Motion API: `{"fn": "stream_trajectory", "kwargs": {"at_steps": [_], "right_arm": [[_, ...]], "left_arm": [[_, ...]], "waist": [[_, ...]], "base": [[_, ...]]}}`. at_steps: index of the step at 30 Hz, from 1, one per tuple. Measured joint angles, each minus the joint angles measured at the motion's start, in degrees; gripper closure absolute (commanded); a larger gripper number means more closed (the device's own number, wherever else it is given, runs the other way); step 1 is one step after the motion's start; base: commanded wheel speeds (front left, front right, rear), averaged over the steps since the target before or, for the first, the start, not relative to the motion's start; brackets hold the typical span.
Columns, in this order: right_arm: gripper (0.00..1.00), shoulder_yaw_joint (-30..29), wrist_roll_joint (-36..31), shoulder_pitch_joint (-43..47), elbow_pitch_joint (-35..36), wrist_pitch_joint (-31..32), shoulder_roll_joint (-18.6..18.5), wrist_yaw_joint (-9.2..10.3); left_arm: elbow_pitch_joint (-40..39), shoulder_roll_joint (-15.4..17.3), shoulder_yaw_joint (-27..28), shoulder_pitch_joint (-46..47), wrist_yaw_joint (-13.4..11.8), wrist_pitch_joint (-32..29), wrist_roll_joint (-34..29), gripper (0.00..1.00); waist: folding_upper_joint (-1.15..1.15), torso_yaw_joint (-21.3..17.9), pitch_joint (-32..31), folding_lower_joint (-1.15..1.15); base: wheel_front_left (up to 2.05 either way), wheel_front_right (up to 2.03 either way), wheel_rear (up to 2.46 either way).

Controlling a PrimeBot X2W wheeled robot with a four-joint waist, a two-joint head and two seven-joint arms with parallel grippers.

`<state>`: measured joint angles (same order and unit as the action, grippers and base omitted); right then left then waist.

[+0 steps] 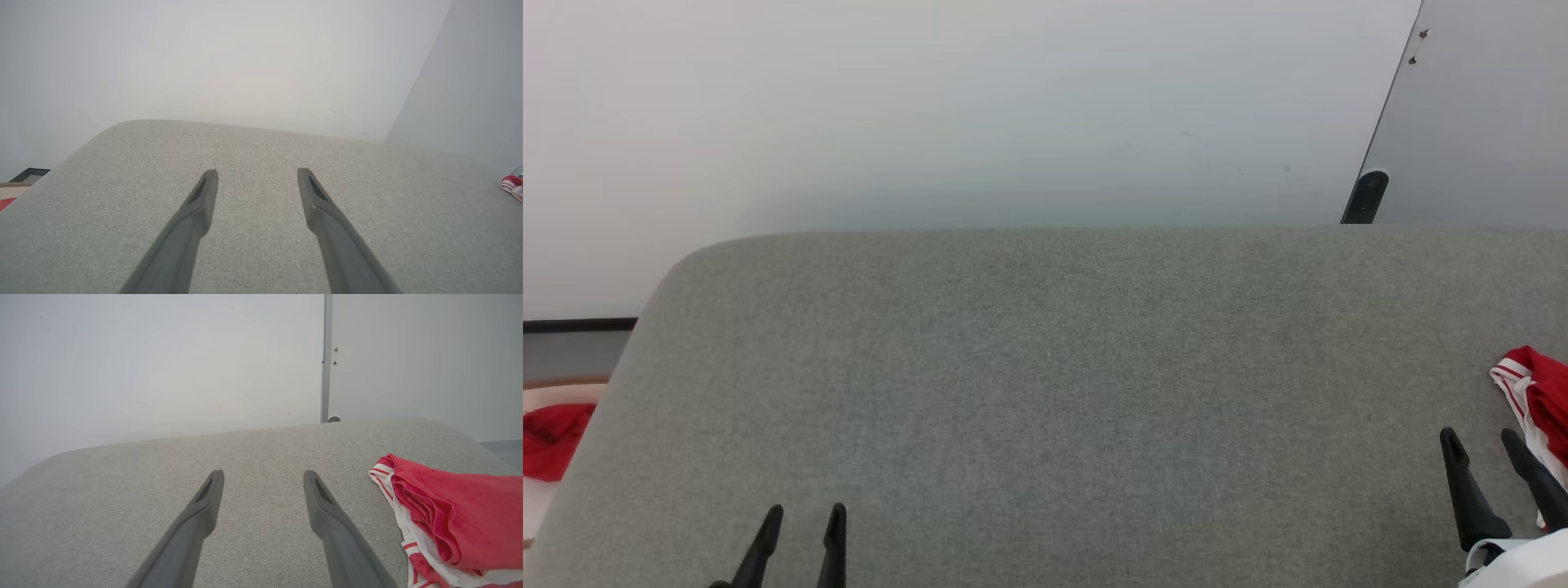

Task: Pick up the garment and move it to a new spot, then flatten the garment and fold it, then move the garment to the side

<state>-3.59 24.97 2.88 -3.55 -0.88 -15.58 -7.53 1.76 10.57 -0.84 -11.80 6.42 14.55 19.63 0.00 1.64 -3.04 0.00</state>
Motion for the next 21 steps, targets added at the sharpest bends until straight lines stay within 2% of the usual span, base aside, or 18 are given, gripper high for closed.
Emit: {"fn": "stream_trajectory", "kwargs": {"at_steps": [21], "right_arm": [[0.00, -0.77, -0.42, 0.62, 1.66, 0.74, 1.70, 0.00]], "left_arm": [[-0.21, 0.67, -0.32, 0.20, -0.64, -0.09, 0.83, 0.00]], "waist": [[0.00, -0.26, 0.39, 0.00]], "base": [[0.00, 0.00, 0.00]]}}
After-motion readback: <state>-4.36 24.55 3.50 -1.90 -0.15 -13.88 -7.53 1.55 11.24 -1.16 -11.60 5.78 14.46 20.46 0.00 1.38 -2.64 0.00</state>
